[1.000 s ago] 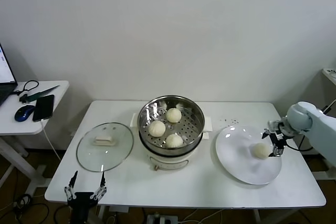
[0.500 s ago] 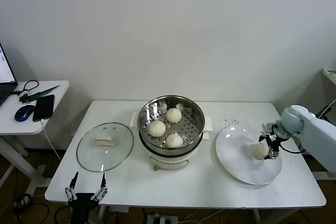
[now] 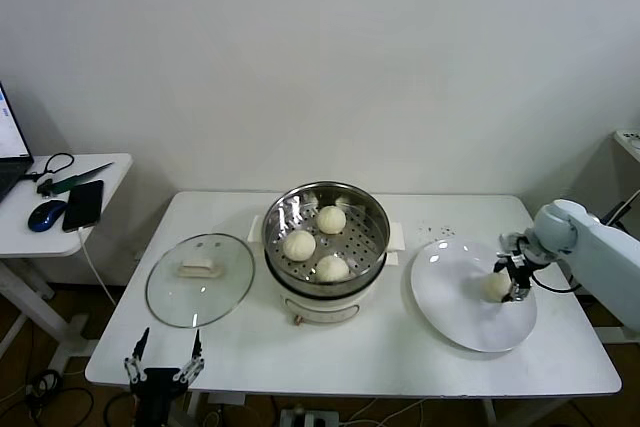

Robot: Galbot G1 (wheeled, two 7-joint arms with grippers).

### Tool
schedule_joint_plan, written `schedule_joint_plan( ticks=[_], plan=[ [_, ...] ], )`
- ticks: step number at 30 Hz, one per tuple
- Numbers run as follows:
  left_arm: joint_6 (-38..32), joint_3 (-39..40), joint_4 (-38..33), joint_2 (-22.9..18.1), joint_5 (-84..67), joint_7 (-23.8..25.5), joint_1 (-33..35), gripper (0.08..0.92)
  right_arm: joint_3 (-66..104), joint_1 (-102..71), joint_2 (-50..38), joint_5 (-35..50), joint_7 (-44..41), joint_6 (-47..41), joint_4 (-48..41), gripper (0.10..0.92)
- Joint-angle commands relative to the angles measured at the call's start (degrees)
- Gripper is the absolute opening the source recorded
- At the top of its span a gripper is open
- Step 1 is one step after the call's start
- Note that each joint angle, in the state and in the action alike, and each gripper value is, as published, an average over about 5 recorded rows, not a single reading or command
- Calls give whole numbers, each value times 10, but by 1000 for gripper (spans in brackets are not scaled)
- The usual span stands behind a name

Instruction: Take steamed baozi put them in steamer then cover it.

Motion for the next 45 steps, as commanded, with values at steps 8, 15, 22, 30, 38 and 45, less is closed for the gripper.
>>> schedule_joint_plan(
  ticks=[8,15,22,30,38,45],
  plan=[
    [-3,17,-1,1,1,-1,6,823,-342,379,47,348,21,-72,58,704],
    [-4,32,-6,6,6,0,8,823,-493,541,152,537,44,-93,68,704],
    [-2,45,-8,12,16,7,5,823,-580,606,262,641,57,-103,78,704],
    [2,53,-8,13,21,15,-4,823,-594,570,344,649,82,-120,78,704],
    [2,51,-2,14,20,23,-2,823,-615,527,369,603,95,-127,74,704],
    [4,47,1,18,18,26,-3,823,-615,484,365,580,114,-133,71,707]
  ],
)
